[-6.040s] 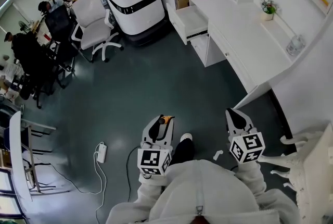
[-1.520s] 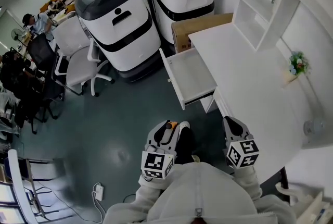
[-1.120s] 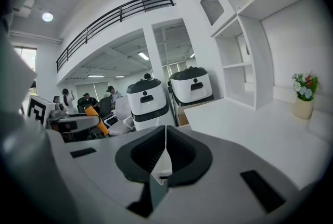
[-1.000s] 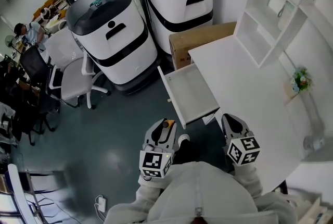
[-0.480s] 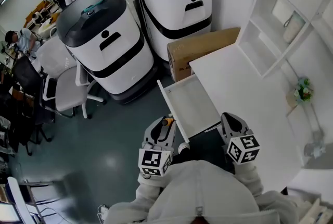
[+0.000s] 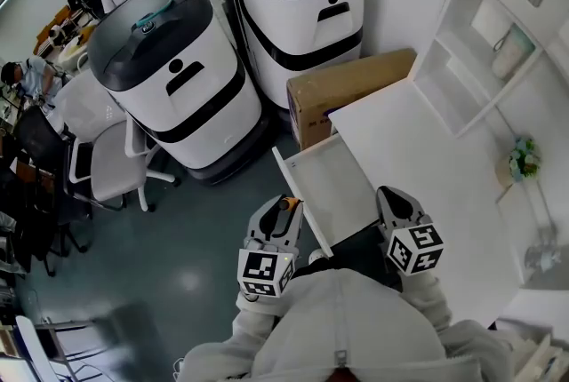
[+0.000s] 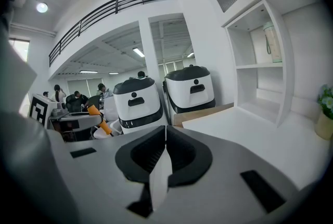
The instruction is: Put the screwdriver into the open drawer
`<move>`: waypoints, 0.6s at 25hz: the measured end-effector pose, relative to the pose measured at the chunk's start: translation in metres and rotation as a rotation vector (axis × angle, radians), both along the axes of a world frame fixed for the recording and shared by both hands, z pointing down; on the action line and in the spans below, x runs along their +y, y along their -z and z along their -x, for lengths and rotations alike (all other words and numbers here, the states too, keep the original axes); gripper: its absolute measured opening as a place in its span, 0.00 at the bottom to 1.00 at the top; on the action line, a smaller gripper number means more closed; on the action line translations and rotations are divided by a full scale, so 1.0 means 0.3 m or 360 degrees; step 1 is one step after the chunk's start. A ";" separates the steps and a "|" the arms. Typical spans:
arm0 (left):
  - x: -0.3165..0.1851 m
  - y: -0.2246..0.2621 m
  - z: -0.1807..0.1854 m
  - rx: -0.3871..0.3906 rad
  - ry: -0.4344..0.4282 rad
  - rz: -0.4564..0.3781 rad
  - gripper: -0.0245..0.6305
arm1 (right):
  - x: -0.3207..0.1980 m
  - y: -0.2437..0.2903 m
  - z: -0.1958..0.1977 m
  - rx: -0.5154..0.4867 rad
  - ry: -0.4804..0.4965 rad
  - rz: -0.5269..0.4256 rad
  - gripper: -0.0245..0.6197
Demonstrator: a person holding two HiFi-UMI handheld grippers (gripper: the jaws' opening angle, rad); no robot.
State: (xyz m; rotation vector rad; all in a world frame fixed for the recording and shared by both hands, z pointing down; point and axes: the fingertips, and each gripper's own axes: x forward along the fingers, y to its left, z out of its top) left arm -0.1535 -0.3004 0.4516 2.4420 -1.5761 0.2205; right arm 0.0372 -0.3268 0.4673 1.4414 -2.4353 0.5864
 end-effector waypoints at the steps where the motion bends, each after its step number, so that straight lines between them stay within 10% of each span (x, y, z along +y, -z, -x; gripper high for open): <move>1: -0.010 -0.006 0.003 0.0006 -0.0004 0.0008 0.24 | -0.006 -0.005 0.003 0.0007 -0.0004 0.0005 0.09; 15: -0.129 -0.121 -0.163 0.0281 -0.0144 0.0268 0.24 | -0.086 -0.032 0.015 0.0096 0.0004 0.0057 0.09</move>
